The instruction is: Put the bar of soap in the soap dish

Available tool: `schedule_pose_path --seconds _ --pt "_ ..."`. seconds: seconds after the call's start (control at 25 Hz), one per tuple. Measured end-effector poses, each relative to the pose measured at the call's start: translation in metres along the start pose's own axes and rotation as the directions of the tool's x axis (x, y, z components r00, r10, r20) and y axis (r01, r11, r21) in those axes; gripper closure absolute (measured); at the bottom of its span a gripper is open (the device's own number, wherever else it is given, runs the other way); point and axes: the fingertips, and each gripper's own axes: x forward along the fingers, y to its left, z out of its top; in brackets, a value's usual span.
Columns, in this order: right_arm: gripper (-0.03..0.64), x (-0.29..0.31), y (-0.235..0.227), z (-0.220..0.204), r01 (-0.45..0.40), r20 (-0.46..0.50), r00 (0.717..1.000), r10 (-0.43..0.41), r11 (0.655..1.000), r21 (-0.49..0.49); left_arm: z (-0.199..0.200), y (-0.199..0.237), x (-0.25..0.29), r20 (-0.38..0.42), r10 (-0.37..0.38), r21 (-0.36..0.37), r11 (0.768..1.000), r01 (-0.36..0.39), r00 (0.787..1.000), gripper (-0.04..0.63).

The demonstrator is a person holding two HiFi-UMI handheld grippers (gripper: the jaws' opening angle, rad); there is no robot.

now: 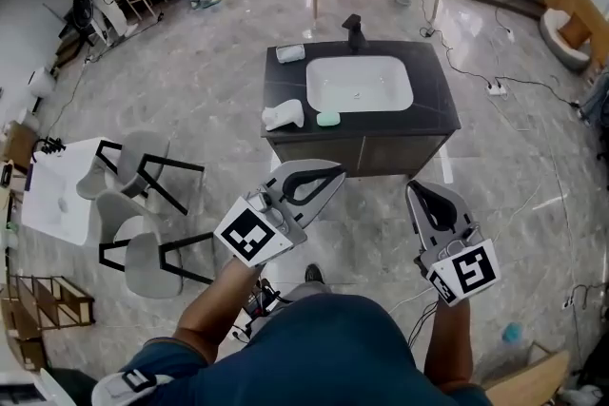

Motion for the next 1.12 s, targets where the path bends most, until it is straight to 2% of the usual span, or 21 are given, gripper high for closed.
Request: schedule_pose_path --seconds 0.28,0.48,0.6,0.76,1.12 --pt "0.601 0.05 0.005 0.008 0.021 0.003 1.0 -0.021 1.0 -0.015 -0.003 0.053 -0.014 0.032 -0.005 0.008 1.0 0.005 0.999 0.595" --pt "0.601 0.075 0.002 0.005 -0.007 -0.02 1.0 0.007 1.0 -0.016 -0.008 0.075 -0.012 0.031 -0.004 -0.001 1.0 0.004 1.0 0.595" --pt "0.601 0.09 -0.015 0.006 -0.021 -0.011 1.0 0.021 1.0 -0.017 -0.009 0.095 -0.004 0.026 0.025 0.012 1.0 -0.025 0.999 0.594" --pt "0.601 0.108 -0.035 0.009 -0.083 -0.007 0.997 0.082 0.996 -0.028 -0.002 0.114 0.01 0.036 0.083 0.017 0.996 -0.083 0.996 0.595" --pt "0.601 0.131 -0.105 -0.001 -0.152 -0.008 0.988 0.152 0.988 -0.03 -0.014 0.141 0.073 0.013 0.142 0.01 0.99 -0.142 0.99 0.594"
